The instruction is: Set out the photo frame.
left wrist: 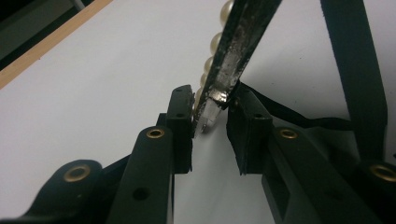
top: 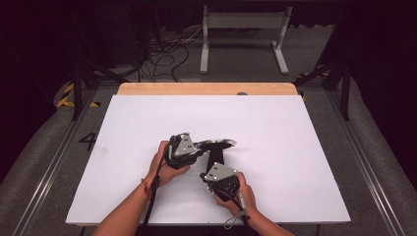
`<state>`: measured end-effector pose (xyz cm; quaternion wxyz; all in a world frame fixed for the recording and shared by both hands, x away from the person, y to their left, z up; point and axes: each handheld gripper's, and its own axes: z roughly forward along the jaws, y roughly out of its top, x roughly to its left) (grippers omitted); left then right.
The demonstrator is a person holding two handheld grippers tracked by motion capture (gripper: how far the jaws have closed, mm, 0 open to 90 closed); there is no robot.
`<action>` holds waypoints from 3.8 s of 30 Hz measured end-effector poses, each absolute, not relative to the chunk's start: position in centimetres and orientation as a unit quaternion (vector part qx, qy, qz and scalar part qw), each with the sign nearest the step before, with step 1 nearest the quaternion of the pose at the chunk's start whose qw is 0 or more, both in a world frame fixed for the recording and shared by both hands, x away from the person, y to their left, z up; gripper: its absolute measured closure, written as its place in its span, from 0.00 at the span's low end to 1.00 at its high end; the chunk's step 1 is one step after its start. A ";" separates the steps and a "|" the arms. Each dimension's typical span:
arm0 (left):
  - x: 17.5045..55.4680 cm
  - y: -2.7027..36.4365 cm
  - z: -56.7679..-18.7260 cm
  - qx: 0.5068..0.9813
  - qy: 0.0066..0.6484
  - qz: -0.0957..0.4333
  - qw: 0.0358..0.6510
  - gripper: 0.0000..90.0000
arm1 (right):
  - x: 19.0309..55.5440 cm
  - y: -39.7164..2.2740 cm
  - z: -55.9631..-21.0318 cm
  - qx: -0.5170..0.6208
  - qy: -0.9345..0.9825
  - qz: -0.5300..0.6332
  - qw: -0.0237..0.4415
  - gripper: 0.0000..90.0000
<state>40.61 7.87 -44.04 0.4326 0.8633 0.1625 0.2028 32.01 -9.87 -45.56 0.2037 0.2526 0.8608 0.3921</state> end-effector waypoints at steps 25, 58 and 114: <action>40.1 7.6 -44.0 0.866 0.159 0.209 0.426 0.86 | 32.4 -10.4 -45.9 0.274 0.854 0.383 0.220 1.00; 39.7 6.8 -44.1 0.876 0.143 0.233 0.397 0.88 | 33.0 -12.2 -46.0 0.303 0.849 0.393 0.181 1.00; 39.1 7.5 -43.9 0.872 0.148 0.188 0.427 0.80 | 33.4 -14.5 -44.8 0.311 0.839 0.399 0.201 1.00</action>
